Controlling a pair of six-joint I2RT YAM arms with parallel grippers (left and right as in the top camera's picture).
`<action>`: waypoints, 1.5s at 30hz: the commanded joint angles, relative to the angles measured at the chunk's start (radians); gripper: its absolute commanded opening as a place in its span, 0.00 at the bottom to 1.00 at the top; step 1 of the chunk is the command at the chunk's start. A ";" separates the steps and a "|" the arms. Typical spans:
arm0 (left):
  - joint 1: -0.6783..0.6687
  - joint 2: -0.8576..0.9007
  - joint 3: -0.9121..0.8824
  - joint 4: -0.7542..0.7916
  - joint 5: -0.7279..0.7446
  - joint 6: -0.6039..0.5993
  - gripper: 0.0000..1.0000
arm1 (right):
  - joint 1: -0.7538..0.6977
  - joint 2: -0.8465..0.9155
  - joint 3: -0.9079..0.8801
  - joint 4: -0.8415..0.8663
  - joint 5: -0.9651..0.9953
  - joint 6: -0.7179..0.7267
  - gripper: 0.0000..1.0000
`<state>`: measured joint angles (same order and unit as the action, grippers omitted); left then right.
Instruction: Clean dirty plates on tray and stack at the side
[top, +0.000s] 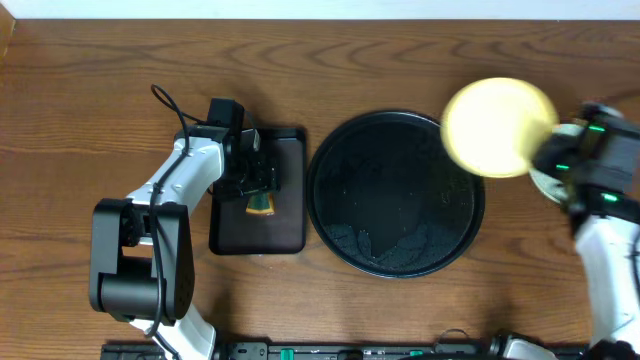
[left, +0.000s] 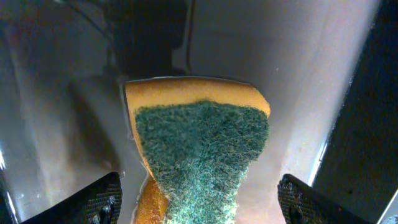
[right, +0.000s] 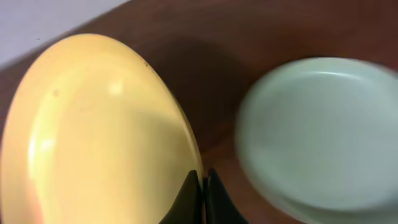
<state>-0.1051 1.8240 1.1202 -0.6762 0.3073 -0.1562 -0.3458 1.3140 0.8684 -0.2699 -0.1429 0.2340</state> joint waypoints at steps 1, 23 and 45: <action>0.002 0.002 -0.010 -0.002 -0.013 0.006 0.81 | -0.173 0.022 0.014 0.016 -0.097 0.047 0.01; 0.002 0.002 -0.010 -0.002 -0.013 0.006 0.81 | -0.417 0.318 0.019 0.152 -0.275 0.008 0.47; 0.002 0.002 -0.010 -0.002 -0.013 0.006 0.81 | 0.351 0.240 0.407 -0.546 -0.145 -0.348 0.99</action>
<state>-0.1051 1.8240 1.1202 -0.6758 0.3073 -0.1562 -0.0460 1.5658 1.2652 -0.8131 -0.3367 -0.0849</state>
